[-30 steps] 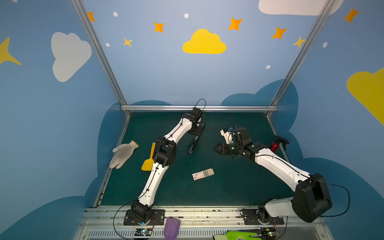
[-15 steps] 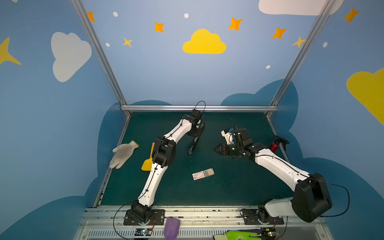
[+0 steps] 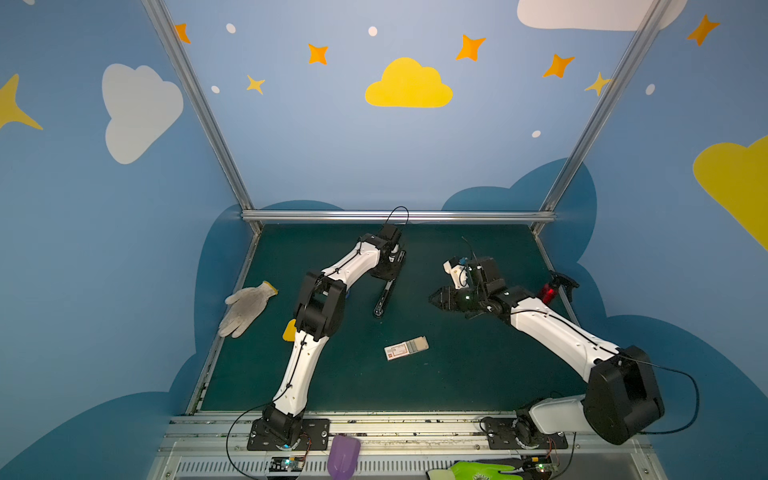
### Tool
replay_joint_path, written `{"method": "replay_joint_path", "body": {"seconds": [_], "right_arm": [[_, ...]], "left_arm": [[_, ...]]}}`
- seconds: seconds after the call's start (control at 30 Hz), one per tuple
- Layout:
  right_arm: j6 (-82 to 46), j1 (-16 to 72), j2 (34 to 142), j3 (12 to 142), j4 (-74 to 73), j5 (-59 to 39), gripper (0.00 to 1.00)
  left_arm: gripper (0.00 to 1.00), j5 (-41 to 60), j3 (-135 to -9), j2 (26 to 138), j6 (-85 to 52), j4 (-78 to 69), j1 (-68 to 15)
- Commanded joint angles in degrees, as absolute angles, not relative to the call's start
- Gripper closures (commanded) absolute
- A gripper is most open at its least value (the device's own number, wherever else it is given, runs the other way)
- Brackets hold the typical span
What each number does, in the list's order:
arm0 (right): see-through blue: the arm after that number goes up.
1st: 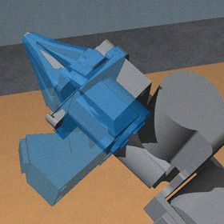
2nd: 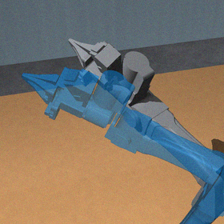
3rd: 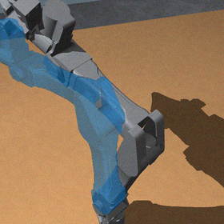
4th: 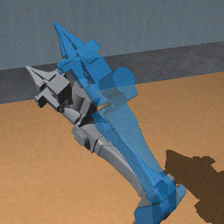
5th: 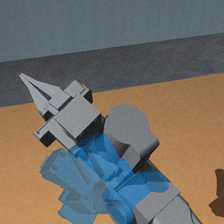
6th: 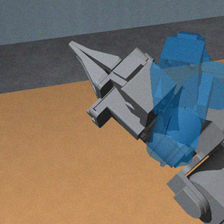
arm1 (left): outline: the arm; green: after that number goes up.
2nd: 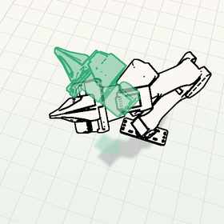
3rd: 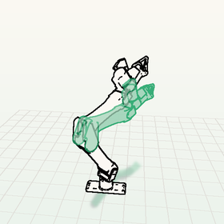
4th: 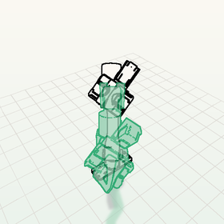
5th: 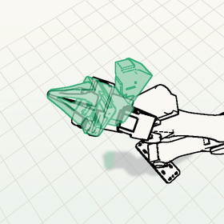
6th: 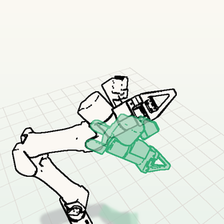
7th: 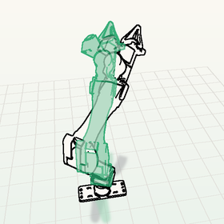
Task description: Load the staples into the stapler
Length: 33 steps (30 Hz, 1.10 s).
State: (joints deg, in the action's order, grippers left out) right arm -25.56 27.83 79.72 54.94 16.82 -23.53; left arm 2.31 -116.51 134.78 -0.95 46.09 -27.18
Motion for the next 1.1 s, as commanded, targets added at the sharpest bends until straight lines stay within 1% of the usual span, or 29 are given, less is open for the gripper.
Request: {"method": "replay_joint_path", "body": {"seconds": [0.0,0.1,0.33,0.47,0.6,1.07], "right_arm": [[-25.79,27.51,79.72,54.36,15.76,-24.35,0.58],[-25.83,27.51,79.84,54.40,15.75,-24.51,0.58],[-25.61,27.33,79.56,54.37,16.08,-24.60,0.58],[-25.65,27.23,79.92,54.40,15.90,-24.85,0.58],[-25.93,27.16,80.25,54.35,15.40,-25.38,0.58],[-26.18,26.77,79.36,53.45,15.12,-25.71,0.58]], "left_arm": [[0.70,2.46,-115.74,132.27,-1.14,45.61,-27.56],[0.69,2.67,-114.96,132.10,-1.07,45.44,-27.51],[0.70,2.14,-112.40,131.25,-1.17,45.01,-27.77],[0.71,1.15,-109.12,129.08,-1.45,43.78,-27.95],[0.69,1.23,-105.69,126.31,-1.84,41.84,-28.01],[0.70,-0.42,-100.87,126.36,-2.17,41.57,-28.06]]}}
